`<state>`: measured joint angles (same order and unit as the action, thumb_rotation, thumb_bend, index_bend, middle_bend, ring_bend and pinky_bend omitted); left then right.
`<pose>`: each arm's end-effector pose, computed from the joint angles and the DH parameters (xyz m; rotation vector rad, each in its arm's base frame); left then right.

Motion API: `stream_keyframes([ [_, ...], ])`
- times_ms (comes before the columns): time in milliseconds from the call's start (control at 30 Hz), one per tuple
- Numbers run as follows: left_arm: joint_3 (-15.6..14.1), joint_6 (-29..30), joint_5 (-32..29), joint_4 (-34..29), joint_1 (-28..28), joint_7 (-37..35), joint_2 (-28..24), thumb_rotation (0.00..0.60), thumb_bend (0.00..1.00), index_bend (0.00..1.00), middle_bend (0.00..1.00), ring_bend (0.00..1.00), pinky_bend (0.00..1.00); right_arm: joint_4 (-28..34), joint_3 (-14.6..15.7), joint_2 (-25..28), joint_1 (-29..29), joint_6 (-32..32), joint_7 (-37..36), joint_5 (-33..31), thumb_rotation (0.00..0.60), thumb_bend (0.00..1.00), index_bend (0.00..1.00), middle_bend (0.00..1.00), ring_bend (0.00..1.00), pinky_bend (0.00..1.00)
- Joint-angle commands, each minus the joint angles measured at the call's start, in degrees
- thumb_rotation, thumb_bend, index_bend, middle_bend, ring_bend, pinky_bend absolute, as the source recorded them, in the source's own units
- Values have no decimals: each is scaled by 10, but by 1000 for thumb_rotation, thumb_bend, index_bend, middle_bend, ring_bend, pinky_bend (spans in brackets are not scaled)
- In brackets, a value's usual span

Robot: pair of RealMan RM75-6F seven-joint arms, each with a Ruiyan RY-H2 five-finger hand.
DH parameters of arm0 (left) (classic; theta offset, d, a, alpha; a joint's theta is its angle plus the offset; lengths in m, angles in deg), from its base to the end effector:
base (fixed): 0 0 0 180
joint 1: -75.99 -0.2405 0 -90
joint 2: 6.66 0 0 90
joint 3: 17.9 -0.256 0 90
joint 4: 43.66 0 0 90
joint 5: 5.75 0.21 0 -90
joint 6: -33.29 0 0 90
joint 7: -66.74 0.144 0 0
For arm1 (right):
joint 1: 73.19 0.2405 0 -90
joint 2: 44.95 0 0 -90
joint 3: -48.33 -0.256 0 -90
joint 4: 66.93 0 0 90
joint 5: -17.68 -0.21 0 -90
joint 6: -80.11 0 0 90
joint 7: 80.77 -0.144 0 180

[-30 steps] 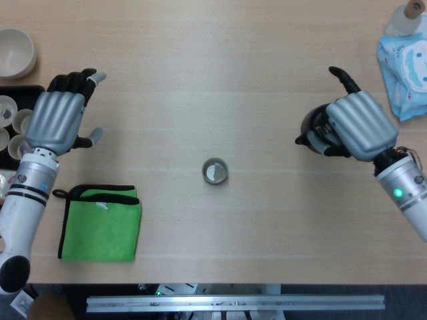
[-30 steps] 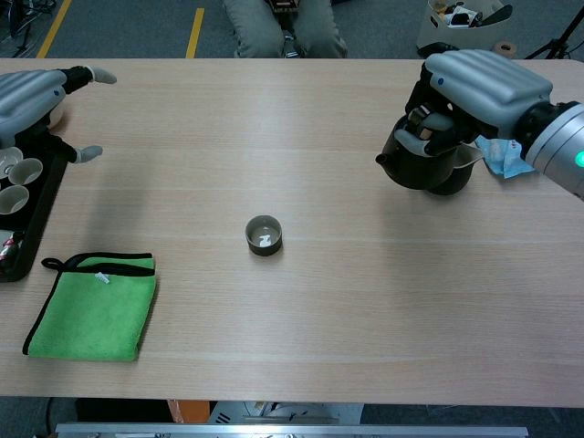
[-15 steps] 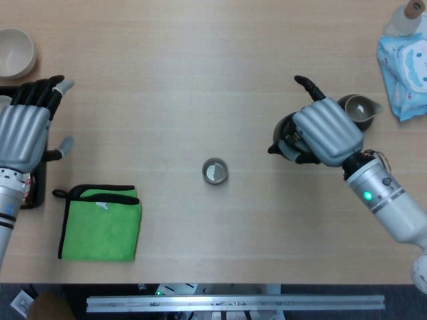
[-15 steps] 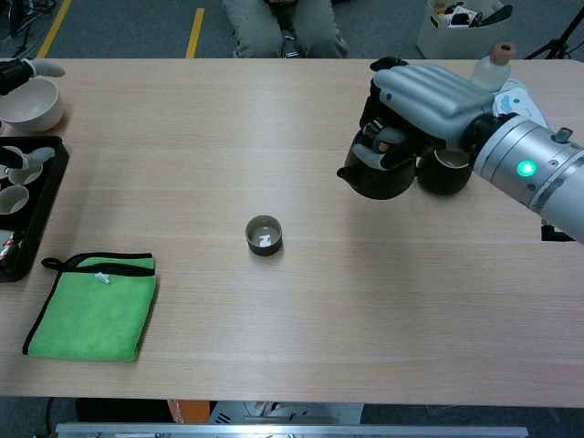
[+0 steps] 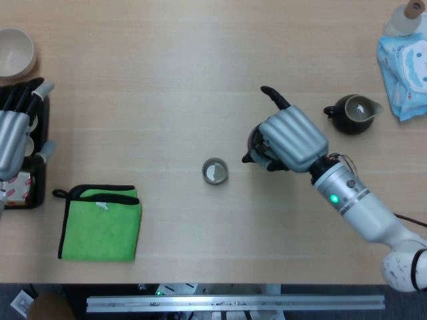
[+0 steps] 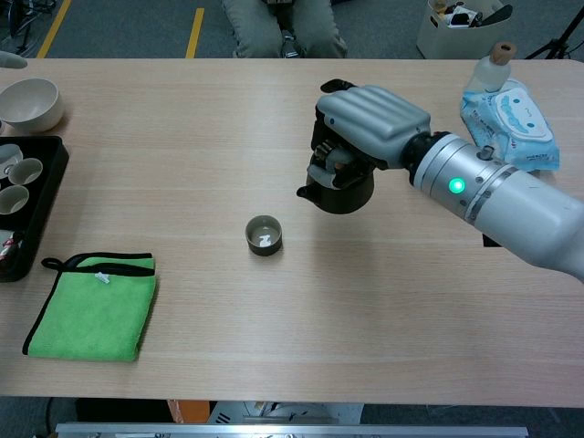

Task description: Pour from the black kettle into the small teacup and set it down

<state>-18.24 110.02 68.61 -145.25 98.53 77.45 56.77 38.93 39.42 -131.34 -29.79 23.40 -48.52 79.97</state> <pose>-0.2524 0.2493 0.1293 -1.5643 -0.9157 -0.8693 -0.0763 -0.2796 -0.0177 2.0733 -0.9382 1.0198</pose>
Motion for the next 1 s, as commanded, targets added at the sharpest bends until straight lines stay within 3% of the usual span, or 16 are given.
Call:
stream_keyframes([
  [33, 2, 2, 4, -2, -5, -2, -4, 600, 283, 110, 116, 111, 126, -13, 0, -20, 13, 4, 15, -13, 584, 383, 1000, 935, 852, 2],
  [567, 12, 2, 23, -7, -30, -11, -12, 600, 282, 110, 115, 111, 126, -57, -2, -77, 74, 14, 94, -77, 585, 383, 1000, 935, 852, 2],
  [1000, 19, -1, 31, -6, -44, -18, -13, 600, 282, 110, 113, 112, 126, -63, 5, -91, 122, 7, 167, -105, 589, 383, 1000, 935, 852, 2],
])
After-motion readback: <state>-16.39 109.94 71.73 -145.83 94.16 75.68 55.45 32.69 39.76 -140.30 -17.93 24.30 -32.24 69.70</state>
